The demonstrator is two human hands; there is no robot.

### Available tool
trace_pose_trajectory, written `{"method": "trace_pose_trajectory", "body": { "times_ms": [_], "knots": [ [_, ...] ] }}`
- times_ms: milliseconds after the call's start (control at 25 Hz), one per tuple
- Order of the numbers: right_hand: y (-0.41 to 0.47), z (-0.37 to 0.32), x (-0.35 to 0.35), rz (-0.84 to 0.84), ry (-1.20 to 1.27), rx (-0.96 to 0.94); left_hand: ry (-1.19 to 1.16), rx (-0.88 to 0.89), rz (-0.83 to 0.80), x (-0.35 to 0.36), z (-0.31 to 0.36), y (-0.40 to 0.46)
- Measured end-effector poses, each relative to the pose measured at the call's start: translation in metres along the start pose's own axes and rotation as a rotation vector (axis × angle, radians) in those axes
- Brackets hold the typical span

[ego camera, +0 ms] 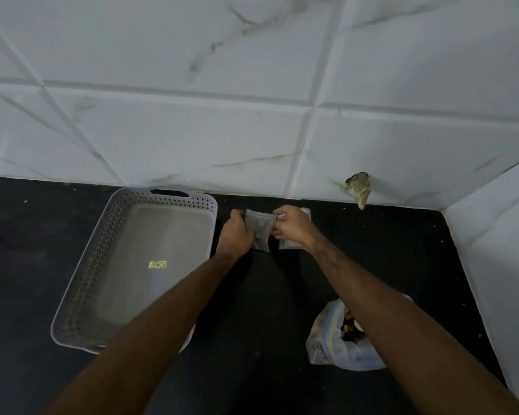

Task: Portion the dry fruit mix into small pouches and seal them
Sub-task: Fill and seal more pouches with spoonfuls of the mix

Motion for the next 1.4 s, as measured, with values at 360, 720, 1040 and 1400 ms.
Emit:
{"method": "trace_pose_trajectory", "body": {
  "times_ms": [360,720,1040,1400],
  "knots": [
    [-0.021,0.046,-0.084,0.247,-0.279,0.056,0.285,0.397,-0.015,0.001,0.010,-0.034],
    [-0.021,0.060,-0.056,0.181,-0.414,0.168,0.587,0.414,-0.329,0.057,0.029,-0.043],
    [-0.035,0.058,-0.053,0.195,-0.250,0.128,0.476,0.453,-0.315,0.060,0.027,-0.058],
    [-0.155,0.037,-0.067,0.162,0.073,-0.098,-0.539,0.143,-0.233,0.013,0.047,-0.097]
  ]
}}
Point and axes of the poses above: each hand's wrist, its own y-axis towards the middle knuckle, its own x-axis out of the palm, z = x × y, the point moved 3 cm from there along y, towards the middle knuckle, and after that the axes turned 14 degrees about -y, right-handed, at the moved point
